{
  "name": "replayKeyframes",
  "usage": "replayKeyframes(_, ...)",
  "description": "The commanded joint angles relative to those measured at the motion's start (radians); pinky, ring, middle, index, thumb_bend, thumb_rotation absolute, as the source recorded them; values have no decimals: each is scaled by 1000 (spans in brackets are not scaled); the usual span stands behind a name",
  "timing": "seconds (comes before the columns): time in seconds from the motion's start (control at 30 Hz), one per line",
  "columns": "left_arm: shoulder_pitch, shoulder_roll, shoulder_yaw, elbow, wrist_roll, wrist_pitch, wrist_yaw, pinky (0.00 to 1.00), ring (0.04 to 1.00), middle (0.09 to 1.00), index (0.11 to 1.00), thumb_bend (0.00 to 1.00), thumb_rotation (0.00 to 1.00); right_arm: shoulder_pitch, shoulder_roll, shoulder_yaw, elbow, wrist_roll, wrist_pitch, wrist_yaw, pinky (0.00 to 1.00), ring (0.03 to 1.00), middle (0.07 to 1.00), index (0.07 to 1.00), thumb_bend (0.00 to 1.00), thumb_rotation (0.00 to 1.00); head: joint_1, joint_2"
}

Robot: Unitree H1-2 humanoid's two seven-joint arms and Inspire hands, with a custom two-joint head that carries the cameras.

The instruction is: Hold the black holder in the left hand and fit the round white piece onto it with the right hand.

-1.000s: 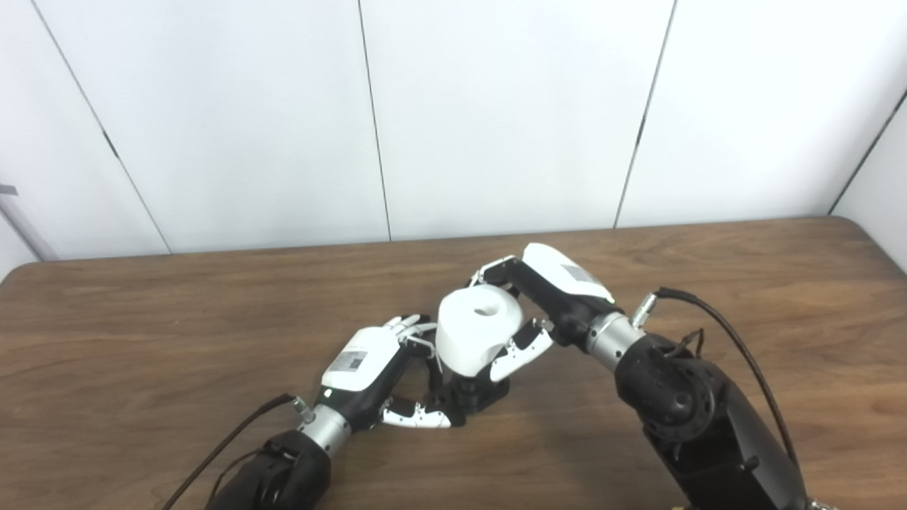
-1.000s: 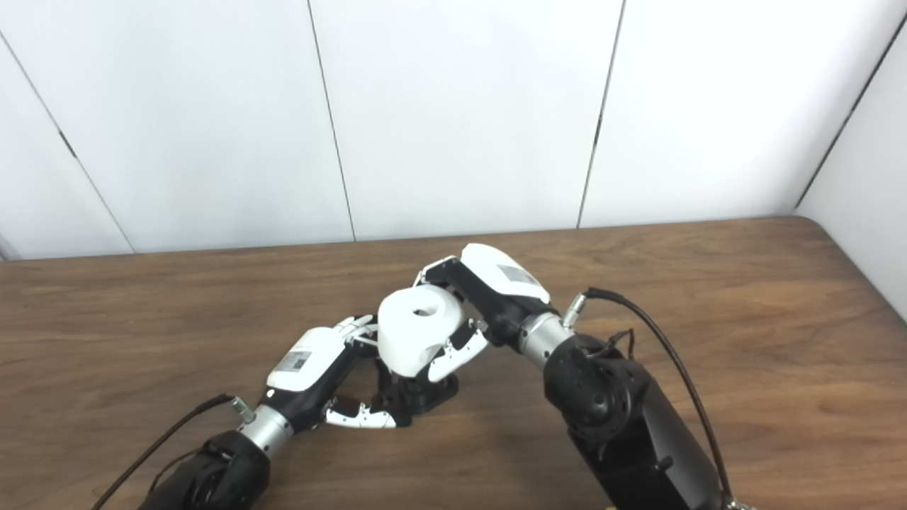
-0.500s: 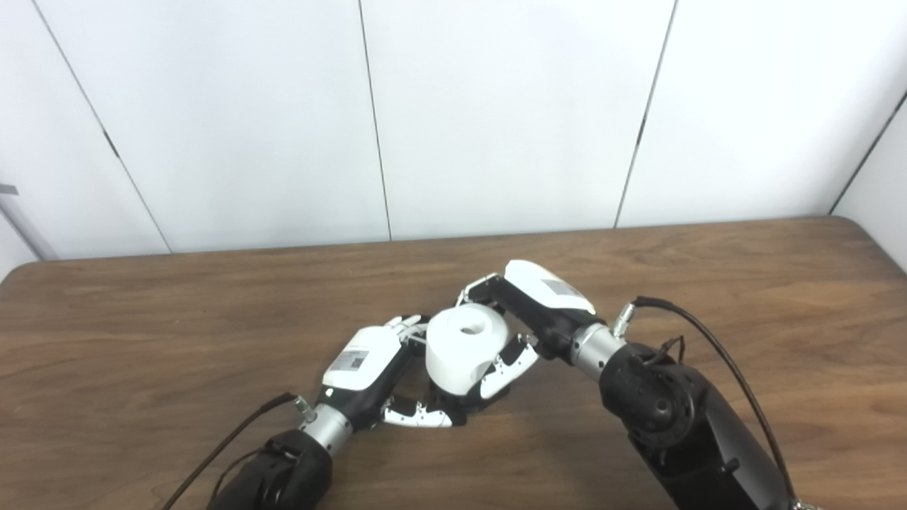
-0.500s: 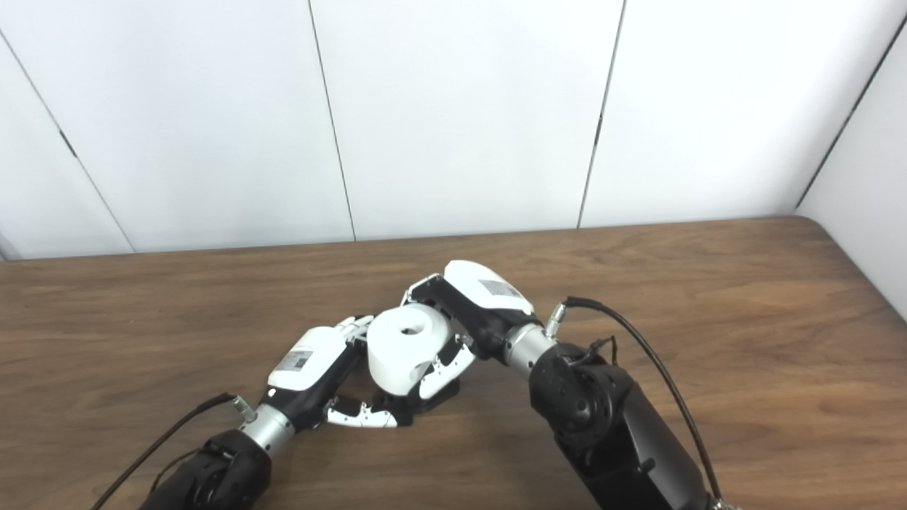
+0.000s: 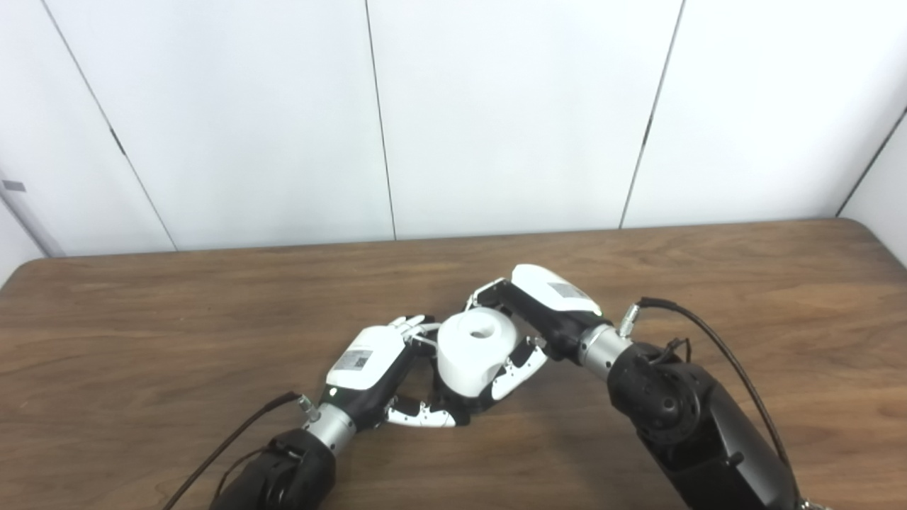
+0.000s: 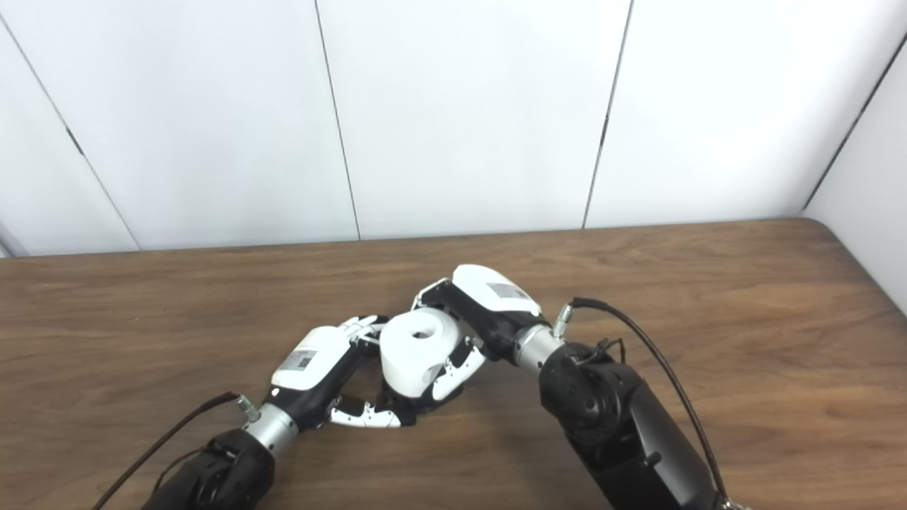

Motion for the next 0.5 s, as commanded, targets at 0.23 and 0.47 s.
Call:
replayKeyframes(0.23,41,25,-36,30,50,46,-99,955,929,855,485,524,54,-43,-2,-41,-51,1,-14,-17,603,715,721,481,520,132,0,2)
replayKeyframes(0.47,42,23,-36,25,52,49,-99,952,927,856,485,524,55,-39,-1,-42,-61,-5,-9,-9,599,710,718,481,521,132,5,11)
